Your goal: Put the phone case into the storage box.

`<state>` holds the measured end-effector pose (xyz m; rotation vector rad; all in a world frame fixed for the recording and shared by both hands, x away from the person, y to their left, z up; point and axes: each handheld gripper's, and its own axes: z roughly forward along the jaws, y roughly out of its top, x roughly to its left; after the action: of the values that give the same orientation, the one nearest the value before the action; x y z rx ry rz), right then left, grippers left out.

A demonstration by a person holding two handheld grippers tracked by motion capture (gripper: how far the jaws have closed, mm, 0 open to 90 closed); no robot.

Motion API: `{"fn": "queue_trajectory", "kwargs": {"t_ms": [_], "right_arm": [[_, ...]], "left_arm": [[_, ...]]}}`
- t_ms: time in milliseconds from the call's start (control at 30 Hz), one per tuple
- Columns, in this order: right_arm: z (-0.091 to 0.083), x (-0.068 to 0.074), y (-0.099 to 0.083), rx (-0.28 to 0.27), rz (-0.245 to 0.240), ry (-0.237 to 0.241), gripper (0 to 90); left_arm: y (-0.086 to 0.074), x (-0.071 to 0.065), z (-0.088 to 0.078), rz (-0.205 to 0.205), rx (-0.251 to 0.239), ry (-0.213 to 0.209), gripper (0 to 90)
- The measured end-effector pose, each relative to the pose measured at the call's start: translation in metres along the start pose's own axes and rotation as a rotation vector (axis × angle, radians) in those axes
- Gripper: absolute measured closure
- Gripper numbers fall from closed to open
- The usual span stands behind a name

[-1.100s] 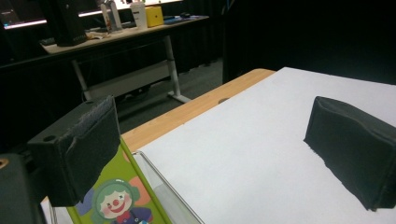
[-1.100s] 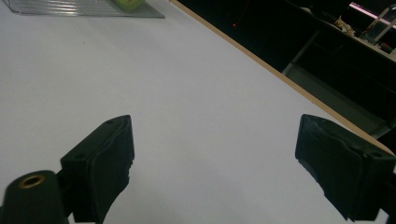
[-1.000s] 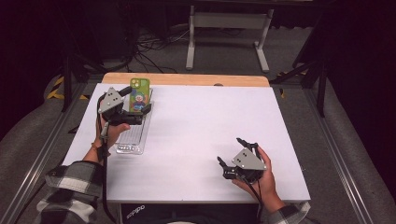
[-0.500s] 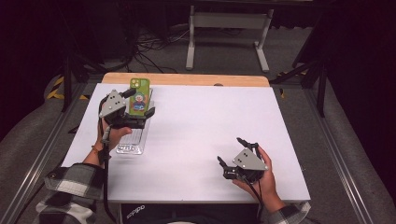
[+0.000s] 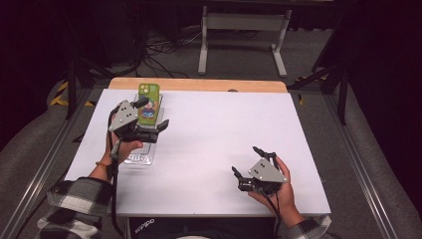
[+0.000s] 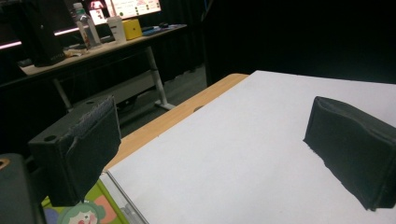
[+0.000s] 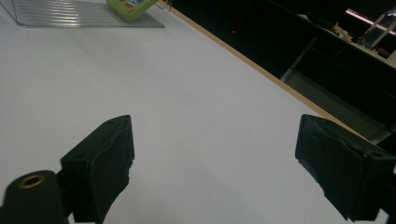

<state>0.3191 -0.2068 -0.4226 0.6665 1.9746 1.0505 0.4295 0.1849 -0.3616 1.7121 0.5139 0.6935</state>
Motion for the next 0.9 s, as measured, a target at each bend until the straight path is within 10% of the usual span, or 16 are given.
{"fn": "queue_trajectory", "kwargs": {"t_ms": [900], "right_arm": [[-0.003, 0.001, 0.002, -0.022, -0.003, 0.005, 12.5]], "left_arm": [[0.000, -0.032, -0.011, 0.068, 0.013, -0.049, 4.5]]}}
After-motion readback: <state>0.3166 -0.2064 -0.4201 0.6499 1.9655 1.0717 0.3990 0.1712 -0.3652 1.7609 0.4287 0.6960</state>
